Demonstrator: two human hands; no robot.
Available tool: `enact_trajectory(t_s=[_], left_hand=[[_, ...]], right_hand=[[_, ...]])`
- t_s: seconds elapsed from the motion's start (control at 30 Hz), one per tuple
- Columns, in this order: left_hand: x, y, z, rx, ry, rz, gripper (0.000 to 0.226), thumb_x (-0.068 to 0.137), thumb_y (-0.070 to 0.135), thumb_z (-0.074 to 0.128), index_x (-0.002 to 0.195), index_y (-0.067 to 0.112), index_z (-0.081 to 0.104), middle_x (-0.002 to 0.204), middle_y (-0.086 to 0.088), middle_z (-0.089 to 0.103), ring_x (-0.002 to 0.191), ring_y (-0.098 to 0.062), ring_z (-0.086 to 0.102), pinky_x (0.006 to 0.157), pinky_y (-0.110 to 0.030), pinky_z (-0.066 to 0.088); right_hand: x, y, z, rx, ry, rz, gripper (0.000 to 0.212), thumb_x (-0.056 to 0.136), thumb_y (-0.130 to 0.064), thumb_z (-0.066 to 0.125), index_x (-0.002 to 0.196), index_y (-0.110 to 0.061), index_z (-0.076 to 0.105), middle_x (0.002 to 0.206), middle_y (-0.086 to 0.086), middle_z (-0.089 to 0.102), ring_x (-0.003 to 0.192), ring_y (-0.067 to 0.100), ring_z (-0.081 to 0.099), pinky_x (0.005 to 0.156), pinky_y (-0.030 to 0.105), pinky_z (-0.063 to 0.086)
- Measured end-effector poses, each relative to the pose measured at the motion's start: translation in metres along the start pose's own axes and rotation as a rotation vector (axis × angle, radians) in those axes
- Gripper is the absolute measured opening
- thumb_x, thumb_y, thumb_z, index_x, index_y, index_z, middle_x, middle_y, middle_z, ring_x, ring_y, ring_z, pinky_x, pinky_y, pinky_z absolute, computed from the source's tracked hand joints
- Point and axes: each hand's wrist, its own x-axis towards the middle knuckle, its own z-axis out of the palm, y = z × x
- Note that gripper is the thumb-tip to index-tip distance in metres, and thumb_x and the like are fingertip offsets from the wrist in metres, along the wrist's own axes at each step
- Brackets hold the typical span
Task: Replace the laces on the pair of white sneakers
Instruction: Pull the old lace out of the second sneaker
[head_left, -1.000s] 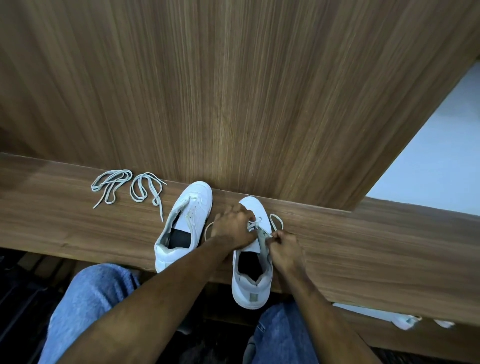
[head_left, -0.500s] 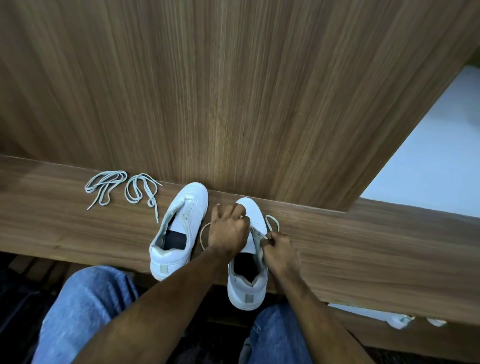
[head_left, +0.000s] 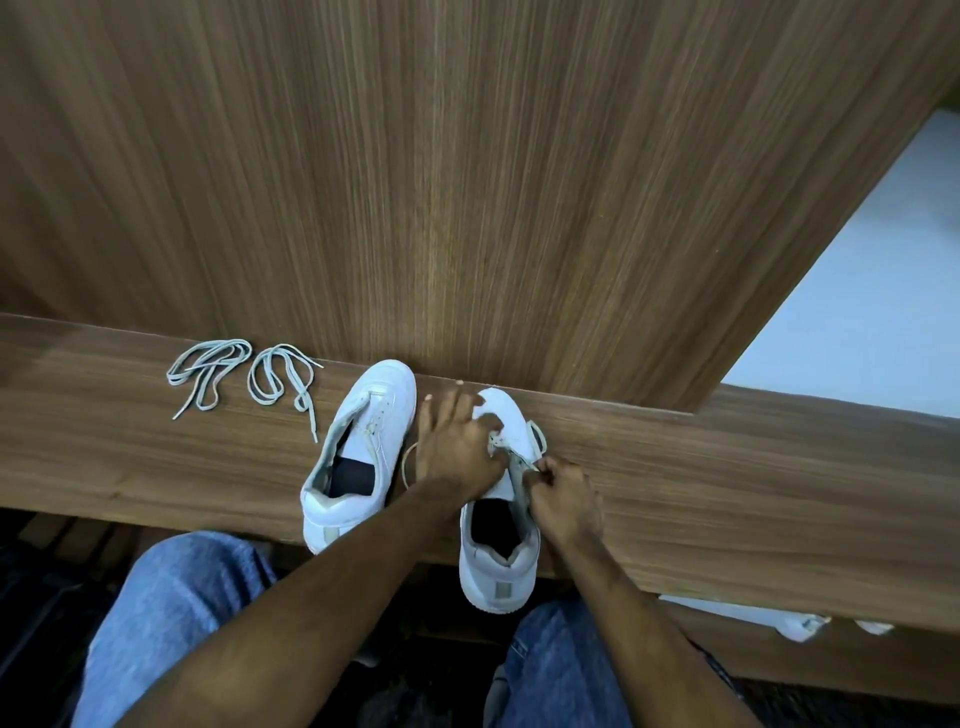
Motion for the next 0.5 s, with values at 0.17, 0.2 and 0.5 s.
enact_trajectory(t_s=[0.17,0.2,0.5], left_hand=[[-0.004,0.007,0.014,0.151,-0.035,-0.030,0.034,0.092,0.035,0.044,0.115,0.023,0.065,0.135,0.004,0.050,0.138,-0.018,0.027,0.116,-0.048,0.007],[-0.003,0.009,0.012,0.136,0.000,-0.023,0.033,0.093,0.033,0.042,0.112,0.021,0.067,0.129,0.003,0.053,0.133,-0.018,0.035,0.116,-0.047,0.012],[0.038,0.016,-0.065,-1.132,0.808,-0.713,0.006,0.088,0.015,0.056,0.087,0.018,0.062,0.103,-0.004,0.064,0.092,-0.016,0.058,0.089,-0.037,0.047]], right_hand=[[-0.002,0.000,-0.002,0.009,0.000,-0.008,0.017,0.084,-0.030,0.051,0.093,-0.024,0.065,0.093,0.004,0.070,0.093,0.031,0.062,0.076,0.034,0.045],[-0.001,0.000,-0.002,0.010,0.001,-0.006,0.016,0.084,-0.029,0.051,0.091,-0.024,0.064,0.092,0.004,0.070,0.092,0.031,0.062,0.076,0.034,0.046],[-0.001,0.002,-0.003,0.005,0.003,-0.018,0.016,0.085,-0.029,0.051,0.090,-0.021,0.063,0.097,0.004,0.070,0.097,0.030,0.061,0.076,0.034,0.041]])
